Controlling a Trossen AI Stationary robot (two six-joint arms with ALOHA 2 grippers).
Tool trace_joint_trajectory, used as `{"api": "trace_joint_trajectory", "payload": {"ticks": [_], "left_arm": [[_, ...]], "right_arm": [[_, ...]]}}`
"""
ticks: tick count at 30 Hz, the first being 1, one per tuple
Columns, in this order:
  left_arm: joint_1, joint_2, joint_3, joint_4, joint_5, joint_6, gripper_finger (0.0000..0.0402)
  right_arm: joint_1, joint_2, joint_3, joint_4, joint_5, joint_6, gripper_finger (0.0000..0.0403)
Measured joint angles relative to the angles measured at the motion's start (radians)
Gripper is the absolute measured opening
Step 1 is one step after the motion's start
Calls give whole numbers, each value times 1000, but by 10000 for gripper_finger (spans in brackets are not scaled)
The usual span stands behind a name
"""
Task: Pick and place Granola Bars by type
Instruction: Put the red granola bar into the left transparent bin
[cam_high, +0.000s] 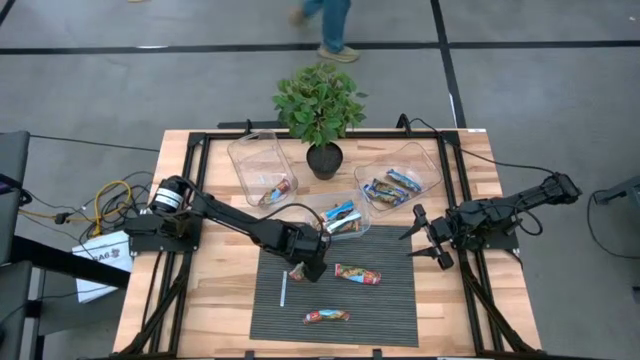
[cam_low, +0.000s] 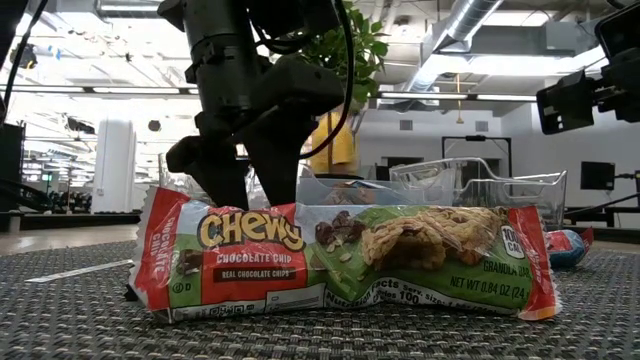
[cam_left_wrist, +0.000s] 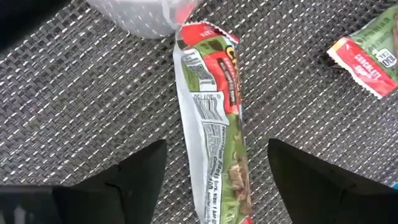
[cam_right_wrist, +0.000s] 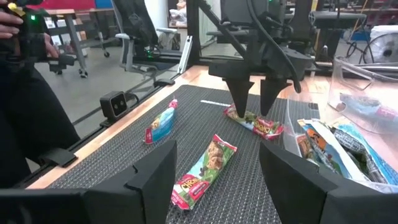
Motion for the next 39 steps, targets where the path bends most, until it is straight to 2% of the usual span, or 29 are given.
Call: {"api": "trace_joint_trajectory", "payload": {"ticks": [3, 11, 15, 20, 31, 39], "left_arm": [[0, 0, 0, -1, 2, 1, 253], [-7, 0, 0, 0, 39, 38, 164], [-14, 0, -8, 9, 41, 40, 132], [-23, 0, -13, 8, 40, 61, 115], [-34, 34, -13, 34, 51, 60, 109], [-38, 29, -13, 45, 51, 60, 53]], "right_arm": [[0, 0, 0, 0, 0, 0, 221], [0, 0, 0, 0, 0, 0, 221], [0, 0, 0, 0, 0, 0, 221], [0, 0, 0, 0, 0, 0, 221], [0, 0, 0, 0, 0, 0, 221], [0, 0, 0, -2, 0, 0, 221]]}}
